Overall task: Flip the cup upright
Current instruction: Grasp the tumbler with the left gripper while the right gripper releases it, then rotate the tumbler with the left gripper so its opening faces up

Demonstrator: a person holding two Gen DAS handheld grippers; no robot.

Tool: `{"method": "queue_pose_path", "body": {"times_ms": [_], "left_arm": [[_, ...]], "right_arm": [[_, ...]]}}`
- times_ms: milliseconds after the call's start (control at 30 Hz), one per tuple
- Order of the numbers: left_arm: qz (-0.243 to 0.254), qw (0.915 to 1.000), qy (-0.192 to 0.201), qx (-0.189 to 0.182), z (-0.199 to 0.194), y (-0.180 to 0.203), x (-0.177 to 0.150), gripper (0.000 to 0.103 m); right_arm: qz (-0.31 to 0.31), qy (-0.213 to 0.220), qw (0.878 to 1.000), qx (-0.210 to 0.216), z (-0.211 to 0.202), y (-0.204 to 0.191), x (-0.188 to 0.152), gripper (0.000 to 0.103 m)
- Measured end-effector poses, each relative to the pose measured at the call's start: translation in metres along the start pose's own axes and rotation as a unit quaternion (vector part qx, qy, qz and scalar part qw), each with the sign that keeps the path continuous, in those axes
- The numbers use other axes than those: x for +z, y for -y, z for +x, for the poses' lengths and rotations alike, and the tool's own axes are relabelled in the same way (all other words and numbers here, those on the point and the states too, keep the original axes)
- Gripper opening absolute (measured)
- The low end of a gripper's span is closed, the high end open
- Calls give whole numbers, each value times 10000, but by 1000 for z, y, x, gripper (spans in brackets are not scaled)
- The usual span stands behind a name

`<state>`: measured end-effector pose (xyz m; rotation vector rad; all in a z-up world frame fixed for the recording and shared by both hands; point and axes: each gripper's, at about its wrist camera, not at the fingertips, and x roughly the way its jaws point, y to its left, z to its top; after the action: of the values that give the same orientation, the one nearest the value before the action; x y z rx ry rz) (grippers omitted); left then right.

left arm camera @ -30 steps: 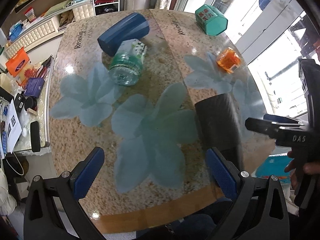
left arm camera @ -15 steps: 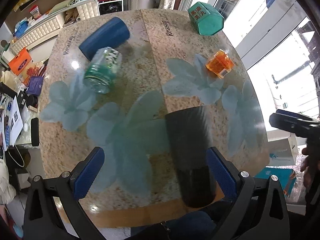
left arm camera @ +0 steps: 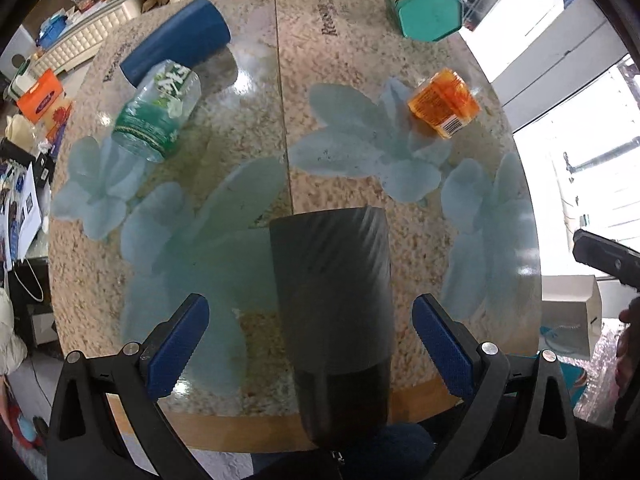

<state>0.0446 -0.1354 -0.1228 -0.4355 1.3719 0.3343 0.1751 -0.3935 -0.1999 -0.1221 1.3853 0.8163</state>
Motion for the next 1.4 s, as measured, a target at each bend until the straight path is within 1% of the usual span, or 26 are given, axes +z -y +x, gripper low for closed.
{"method": "queue_pose_path", "body": {"times_ms": [200,400,667,900,967,1033,1133,1200,1267,1300,1400], "left_arm": [[-82,9994,-346,-3,24,4,7,102],[-166,9978,-641,83,47,5,11,102],[-290,9954,-904,134,69,4,14,102],[-303,9939,-1047,183,85,6,13,102],[-318,9935,-1081,139,91,7,14,100],[-355,9926,-1153,106,96,8,13,93],[-403,9914,-1247,11,106,5,10,89],[-374,9918,-1219,20,109,6,8,89],[-328,9929,-1144,-4,109,7,8,85],[-311,9935,-1091,-38,105,9,9,81],[-316,9935,-1089,-123,105,6,9,81]], "right_arm": [[176,-74,9997,152,11,16,-8,103],[287,-90,9992,262,16,27,-12,103],[427,-100,9984,356,17,38,-15,103],[530,-80,9978,377,15,45,-17,103],[544,-82,9977,387,15,45,-18,103],[559,-82,9976,390,15,45,-19,103],[578,-94,9975,392,15,46,-21,103],[580,-94,9975,392,15,45,-21,103],[586,-90,9975,391,15,45,-22,103],[589,-92,9975,388,15,44,-22,103],[587,-85,9975,378,15,43,-23,103]]}}
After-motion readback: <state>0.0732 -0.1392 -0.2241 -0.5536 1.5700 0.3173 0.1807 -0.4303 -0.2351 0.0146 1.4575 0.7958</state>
